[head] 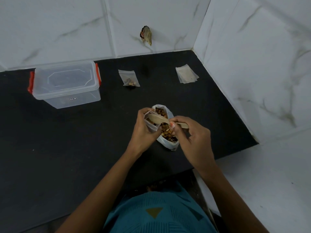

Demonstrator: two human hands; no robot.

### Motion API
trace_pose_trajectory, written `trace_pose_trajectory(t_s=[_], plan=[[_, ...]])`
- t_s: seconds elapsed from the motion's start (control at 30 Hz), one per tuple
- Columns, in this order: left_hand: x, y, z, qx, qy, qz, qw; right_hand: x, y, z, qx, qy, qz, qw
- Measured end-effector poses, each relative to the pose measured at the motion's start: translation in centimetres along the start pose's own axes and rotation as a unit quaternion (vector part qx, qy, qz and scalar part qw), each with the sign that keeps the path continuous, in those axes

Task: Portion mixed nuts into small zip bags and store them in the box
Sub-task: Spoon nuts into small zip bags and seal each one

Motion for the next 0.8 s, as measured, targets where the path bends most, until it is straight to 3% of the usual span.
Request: trace_pose_trajectory(t_s=[0.13,0.33,0.43,0.6,0.7,0.8], plan=[[-0.5,-0.4,-0.5,0.029,-0.003,-0.005,1.000,-0.6,-0.7,-0.3,0.033,-0.033,0.007,0.999],[-0.7,-0.5,-0.7,0.033,0.011,-0.024,0.999,-0.5,0.5,-0.4,-0.009,-0.012,0.010,1.000],[-0.2,-0.4,-0.6,0.035,0.035,-0.023,0.999,-1.0,1.4,-0.4,-0.046,-0.119,0.094,0.987],[0.8,-0.2,-0.7,0.018,0.046,-0.015,0.999,-4.1,2.4,-0.5,-0.152,-0.304,0.242,0.908],[1.3,-0.1,-0.8,0.008,0.051,-0.015,0.999,-6.9,1.5,-1.4,-0.168,-0.391,0.237,0.874],[1.5,0.0,-1.0,0.009,0.065,-0.021,0.998,-9.1,-0.1,-2.6,-0.144,-0.433,0.175,0.872]])
Point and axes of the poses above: each hand's wrist, its own z-axis towards the middle knuckle, its own y-axis out of the back of the hand, x = y × z, the point moved 4 cm from there along z, towards the middle knuckle, and after that the axes turned 1 degree about -y, right-handed, at the moved point
